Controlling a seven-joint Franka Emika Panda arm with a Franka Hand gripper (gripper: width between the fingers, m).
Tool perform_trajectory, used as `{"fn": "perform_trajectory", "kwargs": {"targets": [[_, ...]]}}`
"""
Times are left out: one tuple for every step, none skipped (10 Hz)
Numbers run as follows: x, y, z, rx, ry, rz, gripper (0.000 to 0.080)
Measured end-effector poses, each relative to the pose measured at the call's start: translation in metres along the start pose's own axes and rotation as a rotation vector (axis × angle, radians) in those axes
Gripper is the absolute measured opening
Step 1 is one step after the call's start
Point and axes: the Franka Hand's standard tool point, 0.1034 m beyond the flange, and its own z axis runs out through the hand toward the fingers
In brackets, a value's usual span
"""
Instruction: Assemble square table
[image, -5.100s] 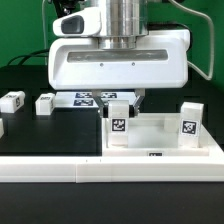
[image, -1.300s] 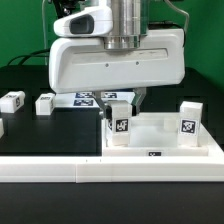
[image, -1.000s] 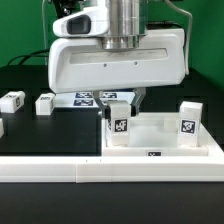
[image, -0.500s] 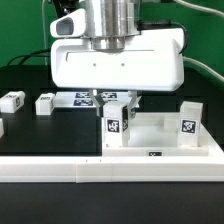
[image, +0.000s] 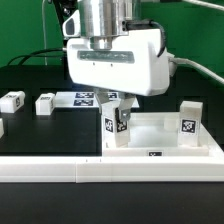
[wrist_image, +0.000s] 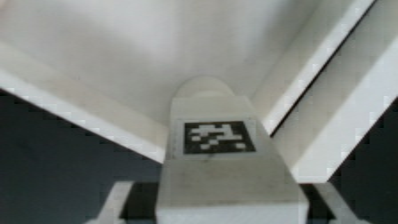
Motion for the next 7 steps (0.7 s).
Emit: {"fn": "perform_trajectory", "kwargs": {"targets": [[-0.0005,0.0002,-0.0002,-0.007,-0.007,0.067,0.0291],[-0.0005,0.0006,0.0000,-0.007,-0.013,0.151,0.0291],[-0.0007,0.0008,0.0000,-0.008,-0.019,0.222,0.0291],[-0.0010,0.0008,0.0001,-0.007,-0.019,0.203,0.0291],[-0.0009,0.0008,0.0001,-0.007,-0.019,0.185,0.0291],[-0.0014,0.0007,0.0002,-0.007,-0.019,0.148,0.0342],[-0.0034,0.0012,0.0007,-0.014,-0.027,0.119,0.0342]]}}
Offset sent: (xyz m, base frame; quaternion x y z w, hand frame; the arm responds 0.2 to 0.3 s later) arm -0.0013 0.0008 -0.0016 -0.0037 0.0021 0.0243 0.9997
